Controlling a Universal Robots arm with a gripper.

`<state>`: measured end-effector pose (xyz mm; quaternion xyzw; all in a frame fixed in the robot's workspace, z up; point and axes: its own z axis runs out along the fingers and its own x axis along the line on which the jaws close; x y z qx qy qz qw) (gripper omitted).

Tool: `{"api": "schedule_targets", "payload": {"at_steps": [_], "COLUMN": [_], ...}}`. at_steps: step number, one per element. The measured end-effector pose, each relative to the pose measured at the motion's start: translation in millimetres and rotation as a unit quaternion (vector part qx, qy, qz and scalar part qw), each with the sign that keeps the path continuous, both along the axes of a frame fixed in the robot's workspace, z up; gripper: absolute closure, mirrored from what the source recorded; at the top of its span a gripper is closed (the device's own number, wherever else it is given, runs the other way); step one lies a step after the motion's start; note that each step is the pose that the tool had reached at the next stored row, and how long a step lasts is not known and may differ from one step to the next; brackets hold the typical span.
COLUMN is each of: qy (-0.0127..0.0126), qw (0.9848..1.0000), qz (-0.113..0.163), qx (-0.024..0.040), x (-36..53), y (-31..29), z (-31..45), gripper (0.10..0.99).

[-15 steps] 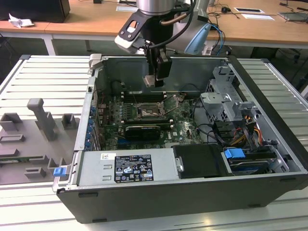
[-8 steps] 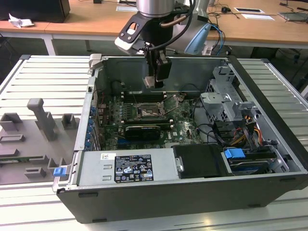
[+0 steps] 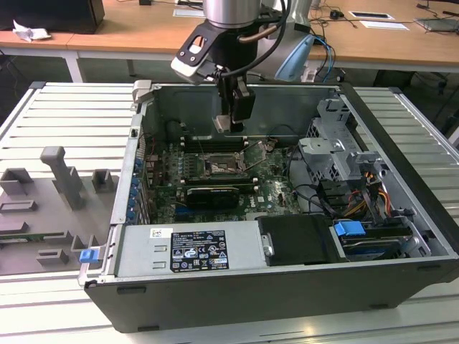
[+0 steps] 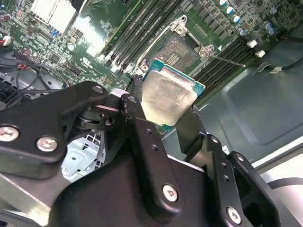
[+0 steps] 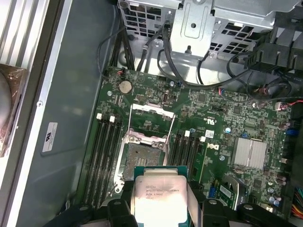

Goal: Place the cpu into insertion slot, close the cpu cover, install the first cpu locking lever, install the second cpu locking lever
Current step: 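Place the cpu into insertion slot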

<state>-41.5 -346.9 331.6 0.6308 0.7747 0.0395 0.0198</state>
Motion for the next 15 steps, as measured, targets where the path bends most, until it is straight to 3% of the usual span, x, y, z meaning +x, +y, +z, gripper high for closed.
{"api": "schedule_targets", "payload": {"at_steps": [15], "qy": [0.0000], "qw": [0.9999], "qz": [-0.014], "qx": [0.0000], "x": [0.0], "y": [0.0], "z": [-3.3], "gripper": [0.557]}}
